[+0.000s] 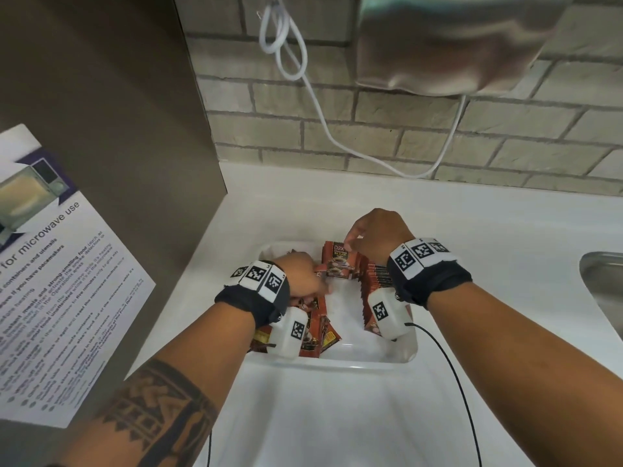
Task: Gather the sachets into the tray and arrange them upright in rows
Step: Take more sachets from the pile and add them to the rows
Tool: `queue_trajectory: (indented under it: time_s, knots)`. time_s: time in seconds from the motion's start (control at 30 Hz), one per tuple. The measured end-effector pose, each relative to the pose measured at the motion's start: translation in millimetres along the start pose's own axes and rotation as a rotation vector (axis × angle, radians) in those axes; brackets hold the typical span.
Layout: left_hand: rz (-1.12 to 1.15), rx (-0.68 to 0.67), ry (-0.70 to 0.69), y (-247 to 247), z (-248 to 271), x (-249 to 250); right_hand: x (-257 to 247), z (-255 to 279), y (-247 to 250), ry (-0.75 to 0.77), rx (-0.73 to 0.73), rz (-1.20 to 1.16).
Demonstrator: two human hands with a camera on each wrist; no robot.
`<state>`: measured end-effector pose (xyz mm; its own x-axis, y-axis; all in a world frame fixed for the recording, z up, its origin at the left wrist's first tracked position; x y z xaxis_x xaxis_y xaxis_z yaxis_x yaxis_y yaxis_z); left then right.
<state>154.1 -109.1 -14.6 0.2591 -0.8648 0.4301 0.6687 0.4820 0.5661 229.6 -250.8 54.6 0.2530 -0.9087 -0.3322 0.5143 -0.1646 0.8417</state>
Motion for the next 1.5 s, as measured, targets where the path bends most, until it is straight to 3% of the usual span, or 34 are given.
queue_trajectory:
  time_s: [0.33, 0.93, 1.17, 1.27, 1.4, 1.5]
  knots:
    - [-0.113, -0.083, 0.024, -17.9, -37.3, 28.5, 9.4, -26.1, -26.1, -0.160, -0.076, 0.077]
    - [-0.101, -0.102, 0.039, -16.3, -33.8, 33.7, 13.0, -24.8, -22.1, -0.081, -0.137, 0.028]
    - [-0.014, -0.088, 0.014, -12.3, -18.8, 33.2, 8.7, -14.5, -12.4, -0.002, -0.064, -0.014]
    - [0.245, -0.102, -0.098, -4.1, -7.9, 31.8, 5.7, -0.3, -4.5, 0.139, -0.057, -0.161]
    - [0.785, -0.219, -0.467, -1.5, 7.7, 34.8, 2.8, 19.6, 0.1, 0.248, -0.166, -0.285]
    - [0.918, -0.203, -0.611, 3.2, 17.0, 38.3, 5.7, 27.7, 8.1, 0.300, -0.156, -0.475]
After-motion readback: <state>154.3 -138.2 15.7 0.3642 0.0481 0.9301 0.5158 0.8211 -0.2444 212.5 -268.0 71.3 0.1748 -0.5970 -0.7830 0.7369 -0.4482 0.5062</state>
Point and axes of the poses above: each hand's wrist, its own z-axis away from the middle knuckle, its own y-axis out of the back of the hand, x = y × z, the point moved 6 cm from there along -z, towards the middle knuckle, and after that the axes turned 15 degrees about -x, right-handed, at the moved point
